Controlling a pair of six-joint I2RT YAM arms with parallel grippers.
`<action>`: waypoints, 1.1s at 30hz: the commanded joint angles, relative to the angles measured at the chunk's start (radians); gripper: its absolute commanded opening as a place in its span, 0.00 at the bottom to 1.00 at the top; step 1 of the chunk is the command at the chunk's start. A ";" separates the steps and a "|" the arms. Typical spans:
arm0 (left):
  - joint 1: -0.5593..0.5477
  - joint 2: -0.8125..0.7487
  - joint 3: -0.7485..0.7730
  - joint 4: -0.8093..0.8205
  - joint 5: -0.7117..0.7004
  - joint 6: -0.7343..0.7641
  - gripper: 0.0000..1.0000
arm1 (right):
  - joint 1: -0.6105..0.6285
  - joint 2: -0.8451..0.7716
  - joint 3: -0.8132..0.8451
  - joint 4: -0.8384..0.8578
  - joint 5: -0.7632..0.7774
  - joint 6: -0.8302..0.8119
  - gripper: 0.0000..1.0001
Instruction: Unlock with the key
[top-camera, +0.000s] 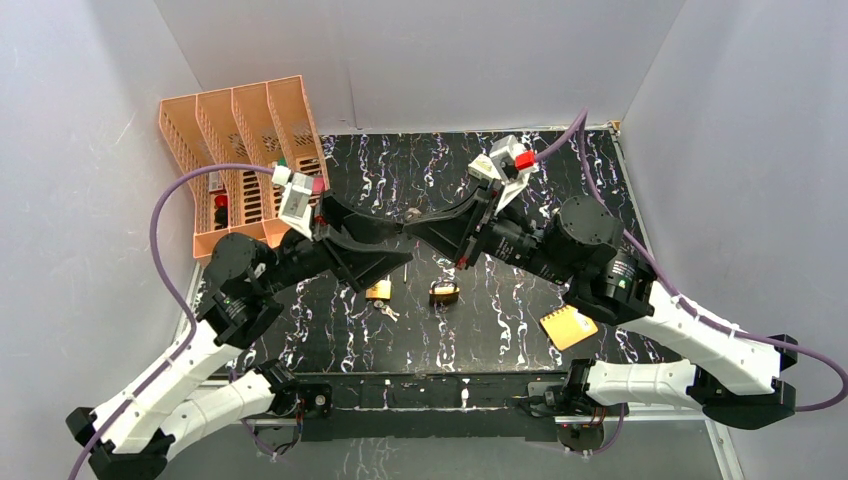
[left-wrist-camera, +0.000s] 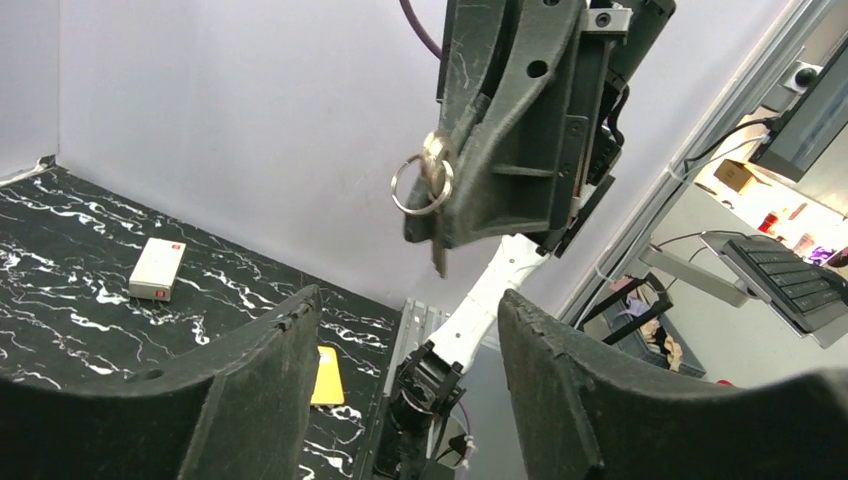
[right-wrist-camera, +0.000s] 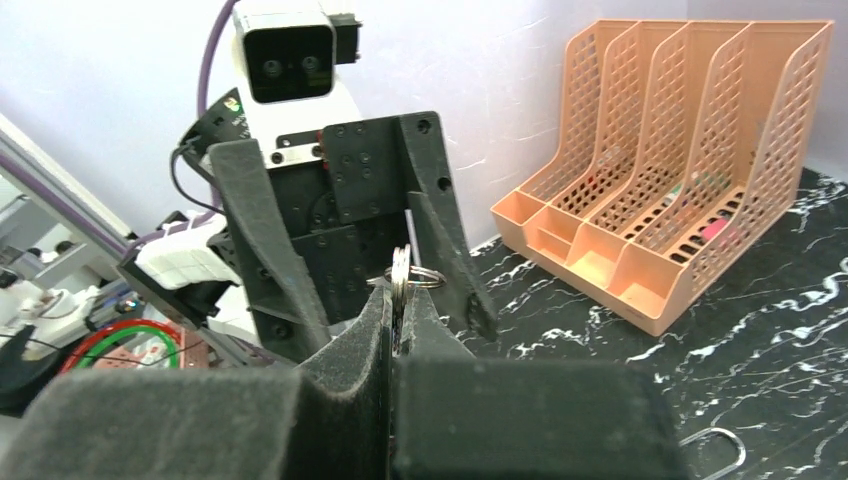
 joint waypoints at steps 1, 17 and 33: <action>0.004 0.022 0.019 0.116 0.027 -0.005 0.57 | 0.001 -0.014 -0.008 0.132 -0.029 0.078 0.00; 0.004 0.057 0.050 0.179 0.043 -0.019 0.00 | 0.001 0.013 0.000 0.111 0.011 0.090 0.00; 0.003 0.048 0.036 0.183 0.039 -0.017 0.00 | 0.001 0.015 0.004 0.071 0.017 0.089 0.00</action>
